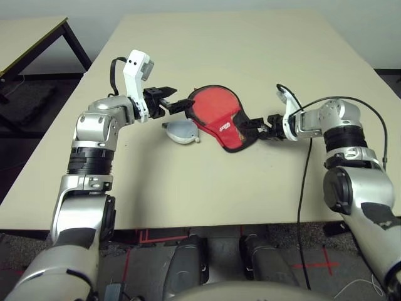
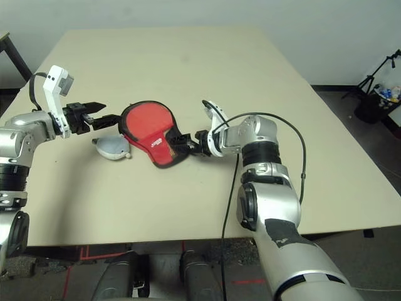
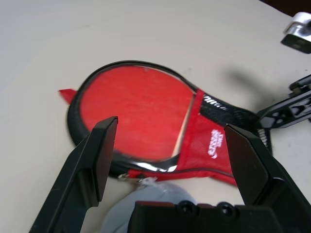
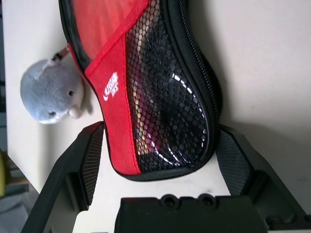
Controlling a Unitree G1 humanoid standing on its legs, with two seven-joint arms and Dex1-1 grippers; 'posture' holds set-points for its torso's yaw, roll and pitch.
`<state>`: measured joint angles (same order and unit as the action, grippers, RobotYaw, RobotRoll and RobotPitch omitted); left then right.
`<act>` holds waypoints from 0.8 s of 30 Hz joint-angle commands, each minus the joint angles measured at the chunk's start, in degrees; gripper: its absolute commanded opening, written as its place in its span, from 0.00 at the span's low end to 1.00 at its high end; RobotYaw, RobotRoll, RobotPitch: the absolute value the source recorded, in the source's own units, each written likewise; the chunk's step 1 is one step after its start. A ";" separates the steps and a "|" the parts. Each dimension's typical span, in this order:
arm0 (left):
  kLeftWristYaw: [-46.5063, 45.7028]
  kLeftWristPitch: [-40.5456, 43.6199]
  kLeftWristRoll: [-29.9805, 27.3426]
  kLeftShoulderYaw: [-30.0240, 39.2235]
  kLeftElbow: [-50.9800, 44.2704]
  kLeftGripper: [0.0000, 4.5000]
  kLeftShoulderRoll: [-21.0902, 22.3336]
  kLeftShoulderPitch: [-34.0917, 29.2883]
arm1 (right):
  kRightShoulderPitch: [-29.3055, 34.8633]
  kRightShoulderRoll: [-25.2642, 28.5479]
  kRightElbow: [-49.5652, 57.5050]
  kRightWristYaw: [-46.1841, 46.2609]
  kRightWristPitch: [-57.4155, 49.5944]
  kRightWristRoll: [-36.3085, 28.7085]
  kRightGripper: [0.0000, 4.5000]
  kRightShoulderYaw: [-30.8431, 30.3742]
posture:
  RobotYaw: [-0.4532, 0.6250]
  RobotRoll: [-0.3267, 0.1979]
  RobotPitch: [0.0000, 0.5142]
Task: Store the ping-pong paddle in its case and zip it.
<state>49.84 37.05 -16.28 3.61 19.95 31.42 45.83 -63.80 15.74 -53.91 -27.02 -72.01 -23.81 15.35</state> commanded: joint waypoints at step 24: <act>-0.70 -3.10 0.43 -0.94 5.52 1.00 -2.54 2.83 | 0.62 -2.20 1.14 3.03 -6.04 -1.70 0.00 4.30 | 0.41 0.62 0.20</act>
<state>49.17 34.28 -16.12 3.24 24.97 28.85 48.72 -64.40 13.44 -54.66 -24.28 -75.44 -24.61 19.78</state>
